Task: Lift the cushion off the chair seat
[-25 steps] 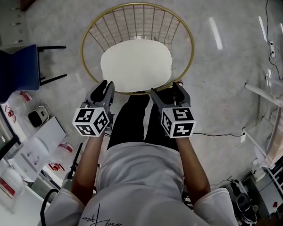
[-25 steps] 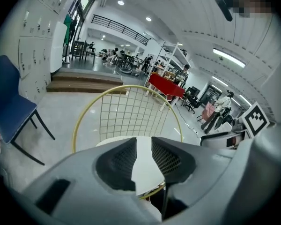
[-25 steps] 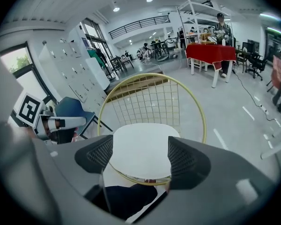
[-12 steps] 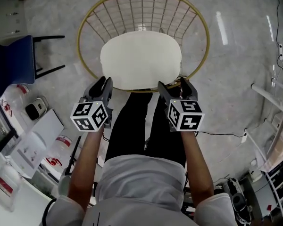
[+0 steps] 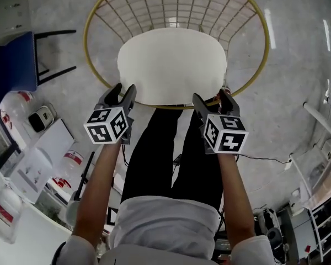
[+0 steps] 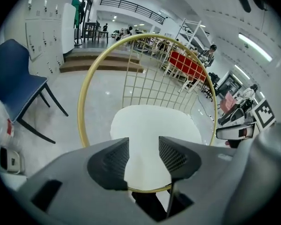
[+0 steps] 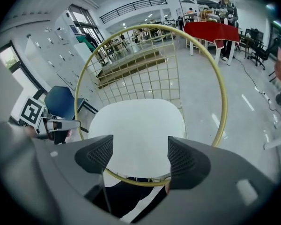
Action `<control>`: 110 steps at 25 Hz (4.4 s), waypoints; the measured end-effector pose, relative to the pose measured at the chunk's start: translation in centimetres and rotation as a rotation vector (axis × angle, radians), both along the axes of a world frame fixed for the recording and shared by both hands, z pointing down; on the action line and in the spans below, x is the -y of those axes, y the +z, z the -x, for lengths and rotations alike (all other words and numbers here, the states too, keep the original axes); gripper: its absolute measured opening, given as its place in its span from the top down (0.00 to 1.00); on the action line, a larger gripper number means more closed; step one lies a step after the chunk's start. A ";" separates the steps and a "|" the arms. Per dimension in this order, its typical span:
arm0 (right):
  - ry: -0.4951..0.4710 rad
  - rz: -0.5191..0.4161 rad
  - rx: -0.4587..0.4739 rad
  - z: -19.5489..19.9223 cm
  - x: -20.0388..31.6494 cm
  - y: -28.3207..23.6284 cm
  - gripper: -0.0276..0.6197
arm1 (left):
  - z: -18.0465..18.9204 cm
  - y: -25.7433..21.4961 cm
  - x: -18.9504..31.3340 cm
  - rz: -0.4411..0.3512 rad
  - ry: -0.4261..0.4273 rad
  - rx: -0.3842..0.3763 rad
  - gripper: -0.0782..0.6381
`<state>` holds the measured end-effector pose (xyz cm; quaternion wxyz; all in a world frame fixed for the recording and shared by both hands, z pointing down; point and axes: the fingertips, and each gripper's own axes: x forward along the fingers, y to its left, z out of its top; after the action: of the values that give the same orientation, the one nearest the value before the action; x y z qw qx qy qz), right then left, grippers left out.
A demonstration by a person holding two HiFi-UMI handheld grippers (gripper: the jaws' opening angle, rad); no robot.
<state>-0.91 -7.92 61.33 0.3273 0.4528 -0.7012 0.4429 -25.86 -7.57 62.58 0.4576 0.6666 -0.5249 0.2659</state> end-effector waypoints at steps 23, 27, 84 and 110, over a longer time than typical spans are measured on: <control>0.117 0.125 -0.102 -3.4 0.5 10.1 0.30 | 0.0 8.5 0.7 0.145 -0.141 0.151 0.36; 0.147 0.150 -0.106 -3.3 0.4 11.3 0.27 | -0.1 8.5 1.0 0.138 -0.173 0.199 0.35; 0.102 0.131 -0.160 -5.4 -0.1 8.6 0.81 | 1.4 7.3 -0.5 0.118 -0.135 0.150 0.73; 0.094 0.080 -0.130 -6.3 0.0 0.2 0.83 | 0.5 -0.4 -0.9 0.095 -0.113 0.091 0.73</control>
<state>5.42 -7.89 61.58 0.3689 0.4994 -0.6382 0.4552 -26.39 -6.64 62.19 0.4785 0.6008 -0.5687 0.2943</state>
